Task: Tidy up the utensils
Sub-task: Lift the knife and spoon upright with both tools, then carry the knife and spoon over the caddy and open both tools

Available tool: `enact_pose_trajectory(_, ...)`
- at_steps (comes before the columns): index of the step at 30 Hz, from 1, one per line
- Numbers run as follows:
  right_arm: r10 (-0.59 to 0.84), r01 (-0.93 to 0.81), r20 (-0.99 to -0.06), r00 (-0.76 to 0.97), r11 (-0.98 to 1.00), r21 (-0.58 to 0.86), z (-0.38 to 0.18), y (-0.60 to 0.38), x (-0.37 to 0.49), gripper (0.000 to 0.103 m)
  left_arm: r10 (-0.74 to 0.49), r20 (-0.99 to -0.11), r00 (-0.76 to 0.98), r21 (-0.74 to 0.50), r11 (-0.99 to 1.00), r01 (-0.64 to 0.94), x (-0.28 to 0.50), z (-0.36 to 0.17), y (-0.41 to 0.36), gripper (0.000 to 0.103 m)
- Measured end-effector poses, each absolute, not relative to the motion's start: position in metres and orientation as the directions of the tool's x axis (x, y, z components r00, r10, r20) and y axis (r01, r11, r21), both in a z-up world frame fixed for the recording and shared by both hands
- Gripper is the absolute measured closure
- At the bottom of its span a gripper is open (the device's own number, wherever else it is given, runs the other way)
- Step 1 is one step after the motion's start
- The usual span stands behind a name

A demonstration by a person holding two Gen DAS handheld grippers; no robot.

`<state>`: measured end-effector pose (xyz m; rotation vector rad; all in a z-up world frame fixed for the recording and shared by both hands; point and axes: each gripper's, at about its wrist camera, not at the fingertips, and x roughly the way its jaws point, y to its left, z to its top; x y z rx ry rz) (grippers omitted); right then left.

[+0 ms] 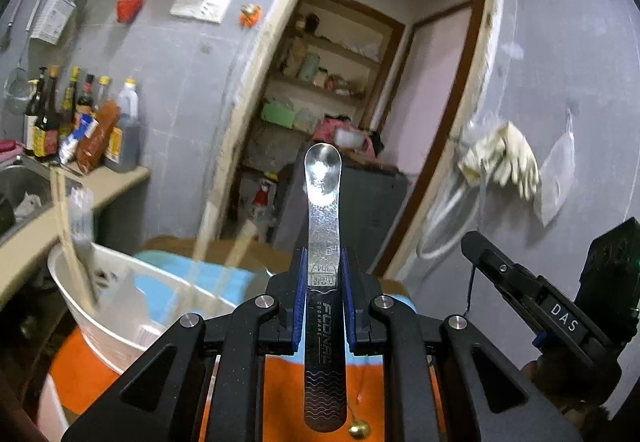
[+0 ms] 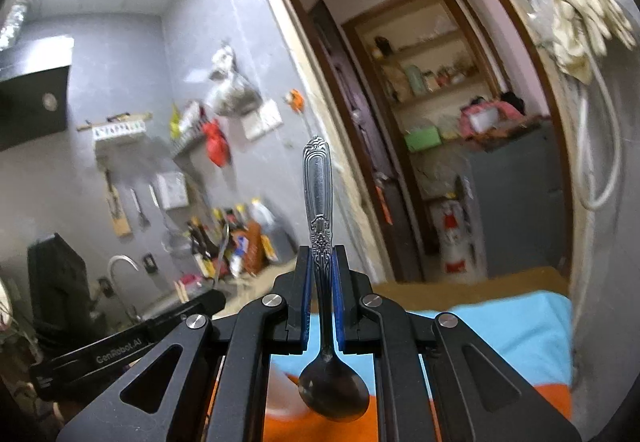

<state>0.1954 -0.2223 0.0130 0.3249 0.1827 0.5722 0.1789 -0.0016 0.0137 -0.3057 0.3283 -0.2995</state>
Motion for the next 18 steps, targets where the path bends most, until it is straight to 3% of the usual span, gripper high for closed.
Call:
enact_pose_trajectory(12,0.667,-0.630,0.031,0.744,0.686,0.364,0.026,-0.136,0.217,0.096,-0.156,-0.161,0.975,-0.425,0.902,0.074,0.194,0.032,0.122,0.090)
enact_pose_trajectory(18,0.699,-0.654,0.020,0.715,0.658,0.373,0.014,-0.107,0.232,0.096,-0.119,-0.157,0.980,-0.460,0.887,0.034,0.212,0.013,0.159,0.090)
